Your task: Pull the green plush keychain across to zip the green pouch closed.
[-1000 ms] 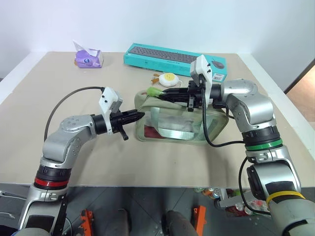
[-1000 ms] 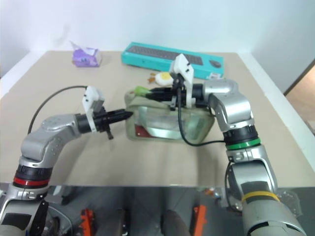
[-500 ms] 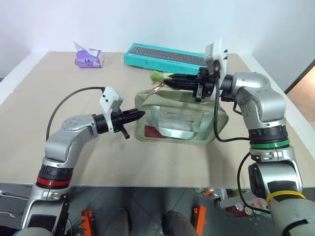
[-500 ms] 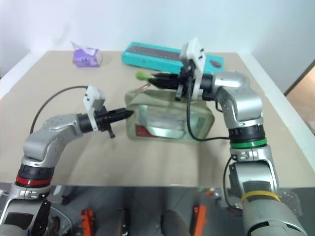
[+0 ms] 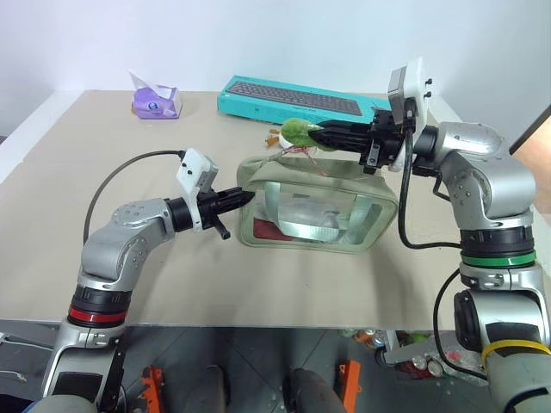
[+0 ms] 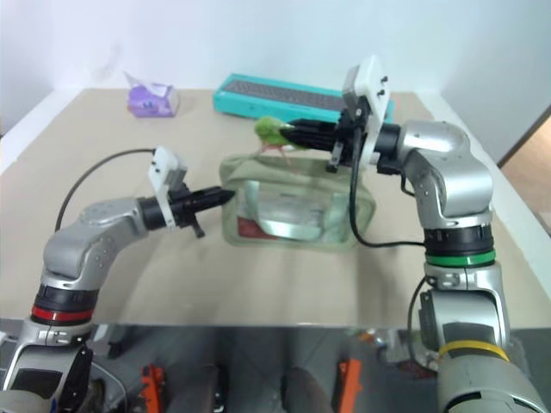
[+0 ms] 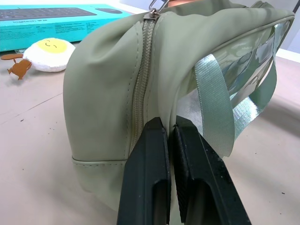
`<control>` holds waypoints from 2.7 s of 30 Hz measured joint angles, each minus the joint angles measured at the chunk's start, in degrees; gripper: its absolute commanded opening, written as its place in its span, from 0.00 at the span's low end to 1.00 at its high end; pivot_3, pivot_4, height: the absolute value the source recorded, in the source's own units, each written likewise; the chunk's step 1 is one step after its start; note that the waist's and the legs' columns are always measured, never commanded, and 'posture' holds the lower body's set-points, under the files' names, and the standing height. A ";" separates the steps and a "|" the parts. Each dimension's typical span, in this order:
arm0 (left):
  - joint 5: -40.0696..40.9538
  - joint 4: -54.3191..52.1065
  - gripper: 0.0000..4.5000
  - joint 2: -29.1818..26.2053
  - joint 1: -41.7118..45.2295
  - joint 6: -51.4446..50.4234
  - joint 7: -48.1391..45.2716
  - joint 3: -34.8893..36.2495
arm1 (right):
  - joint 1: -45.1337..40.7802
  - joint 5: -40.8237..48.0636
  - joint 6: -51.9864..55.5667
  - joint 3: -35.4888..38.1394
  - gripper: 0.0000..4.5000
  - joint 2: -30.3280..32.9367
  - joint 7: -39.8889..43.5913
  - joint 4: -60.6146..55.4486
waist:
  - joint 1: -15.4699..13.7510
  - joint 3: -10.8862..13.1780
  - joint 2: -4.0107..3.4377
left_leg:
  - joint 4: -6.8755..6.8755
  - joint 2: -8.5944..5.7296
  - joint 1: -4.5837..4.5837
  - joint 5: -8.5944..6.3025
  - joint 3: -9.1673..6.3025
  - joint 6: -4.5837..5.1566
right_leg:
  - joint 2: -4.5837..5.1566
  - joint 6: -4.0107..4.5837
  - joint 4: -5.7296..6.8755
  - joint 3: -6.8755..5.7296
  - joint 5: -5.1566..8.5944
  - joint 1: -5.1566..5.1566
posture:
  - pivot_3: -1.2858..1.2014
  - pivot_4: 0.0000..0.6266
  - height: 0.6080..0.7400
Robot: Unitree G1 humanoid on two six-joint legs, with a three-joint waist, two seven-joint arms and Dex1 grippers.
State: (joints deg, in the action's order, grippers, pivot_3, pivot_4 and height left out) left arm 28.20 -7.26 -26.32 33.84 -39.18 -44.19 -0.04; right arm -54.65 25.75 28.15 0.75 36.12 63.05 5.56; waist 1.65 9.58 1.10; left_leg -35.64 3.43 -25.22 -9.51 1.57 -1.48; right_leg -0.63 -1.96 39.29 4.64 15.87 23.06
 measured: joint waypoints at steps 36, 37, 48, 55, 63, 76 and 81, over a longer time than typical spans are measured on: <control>1.08 0.93 0.00 -1.86 0.52 -1.15 1.43 0.31 | 3.77 2.46 0.06 6.33 0.01 8.67 -3.51 -1.36 | -0.01 0.01 0.01 | 0.04 0.01 0.01 0.00 0.02 0.00 | -0.01 -0.03 -0.03 0.04 0.02 0.02 | 0.52 0.24 1.00; 1.09 0.98 0.00 -1.87 0.58 -1.18 1.52 0.32 | 4.41 2.36 -0.12 6.50 0.01 8.82 -3.60 -1.32 | -0.01 0.01 0.01 | 0.04 0.01 0.01 0.00 0.02 0.00 | -0.01 -0.03 -0.03 0.04 0.02 0.02 | 0.52 0.24 1.00; 1.79 -0.87 0.00 -1.99 0.52 -2.91 3.00 0.42 | 10.02 -2.00 -7.60 12.72 0.01 14.62 -7.44 9.12 | -0.01 0.02 0.01 | 0.04 -0.02 0.01 0.00 0.06 0.00 | 0.01 -0.03 -0.05 0.08 0.02 0.01 | 0.52 0.24 1.00; 2.38 -3.03 0.00 -1.19 0.58 -3.74 4.39 0.19 | 15.49 -3.54 -9.74 16.54 0.01 16.08 -12.79 10.74 | 0.17 0.03 0.00 | 0.06 -0.02 0.04 0.00 0.04 0.00 | 0.00 -0.04 -0.05 0.09 0.03 -0.01 | 0.52 0.24 1.00; 0.67 -4.17 0.00 1.27 -0.84 -2.00 10.62 0.39 | 36.94 -3.69 -1.42 22.34 0.01 6.53 -28.89 -5.30 | 0.29 0.03 -0.17 | 0.13 -0.07 0.12 0.10 0.07 -0.16 | 0.01 -0.18 -0.10 0.22 0.00 -0.03 | 0.52 0.24 1.00; -0.70 -4.74 0.00 3.29 -2.18 -1.18 14.05 0.39 | 39.97 -7.25 -0.45 13.84 0.01 -4.82 -37.50 -10.95 | 0.71 0.01 -0.09 | 0.12 -0.09 0.19 0.37 0.01 -0.06 | -0.07 -0.47 -0.12 0.24 -0.15 -0.09 | 0.52 0.24 1.00; -0.67 -5.08 0.00 3.44 -2.35 -1.21 14.31 0.39 | 40.01 -9.14 -2.00 10.83 0.01 -6.02 -37.54 -9.26 | 0.70 0.01 -0.09 | 0.16 -0.09 0.17 0.37 -0.01 -0.06 | -0.07 -0.46 -0.12 0.22 -0.12 -0.08 | 0.52 0.24 1.00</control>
State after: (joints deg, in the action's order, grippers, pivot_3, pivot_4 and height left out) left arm 27.53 -12.35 -22.87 31.49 -40.39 -29.89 0.35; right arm -14.64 16.61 26.15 11.57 30.10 25.50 -3.70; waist 2.35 9.59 1.00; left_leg -35.47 3.34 -25.04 -9.14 1.55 -1.54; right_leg -0.70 -2.41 39.17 4.86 15.75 22.98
